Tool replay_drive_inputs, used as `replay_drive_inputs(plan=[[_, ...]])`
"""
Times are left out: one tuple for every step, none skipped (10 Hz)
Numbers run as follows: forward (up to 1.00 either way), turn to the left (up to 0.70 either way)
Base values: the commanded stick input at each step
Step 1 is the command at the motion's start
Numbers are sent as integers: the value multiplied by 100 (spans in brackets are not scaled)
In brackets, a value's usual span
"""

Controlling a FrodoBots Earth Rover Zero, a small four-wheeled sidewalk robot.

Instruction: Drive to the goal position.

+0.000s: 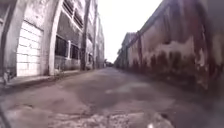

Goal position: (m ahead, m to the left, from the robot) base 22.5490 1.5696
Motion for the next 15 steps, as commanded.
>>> replay_drive_inputs(plan=[[100, 0], [100, 0], [100, 0], [100, 0], [100, 0], [100, 0], [100, 0], [100, 0], [100, 0], [100, 0], [100, 0], [100, 0], [100, 0], [100, 0], [100, 0]])
